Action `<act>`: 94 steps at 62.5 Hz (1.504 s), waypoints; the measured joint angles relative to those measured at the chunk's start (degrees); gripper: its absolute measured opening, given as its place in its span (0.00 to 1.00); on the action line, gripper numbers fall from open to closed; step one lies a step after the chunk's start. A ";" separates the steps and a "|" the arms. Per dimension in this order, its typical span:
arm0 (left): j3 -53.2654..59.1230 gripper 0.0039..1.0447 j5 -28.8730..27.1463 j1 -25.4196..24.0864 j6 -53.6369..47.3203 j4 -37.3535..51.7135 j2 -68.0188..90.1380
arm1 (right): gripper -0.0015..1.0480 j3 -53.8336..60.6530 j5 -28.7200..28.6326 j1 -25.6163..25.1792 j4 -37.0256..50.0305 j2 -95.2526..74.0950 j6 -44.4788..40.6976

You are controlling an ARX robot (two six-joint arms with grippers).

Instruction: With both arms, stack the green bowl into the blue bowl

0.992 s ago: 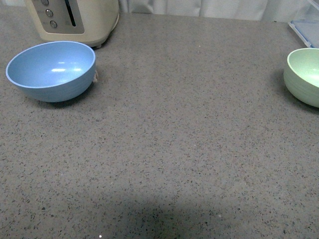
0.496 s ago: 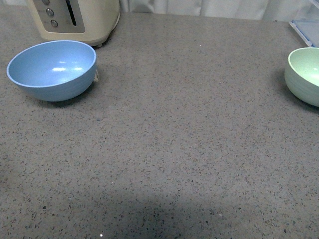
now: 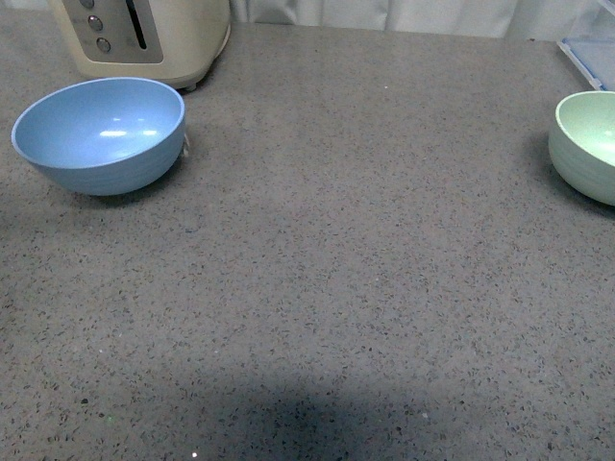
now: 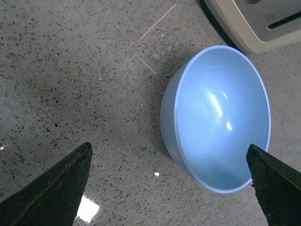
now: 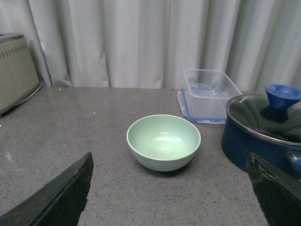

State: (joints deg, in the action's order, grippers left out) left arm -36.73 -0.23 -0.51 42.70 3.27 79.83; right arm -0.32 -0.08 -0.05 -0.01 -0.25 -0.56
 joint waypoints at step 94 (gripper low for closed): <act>-12.46 0.04 0.20 2.21 8.57 -2.97 17.81 | 0.91 0.00 0.00 0.00 0.00 0.00 0.00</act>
State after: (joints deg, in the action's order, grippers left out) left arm -49.19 -0.03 1.69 51.27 0.30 97.65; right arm -0.32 -0.08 -0.05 -0.01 -0.25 -0.56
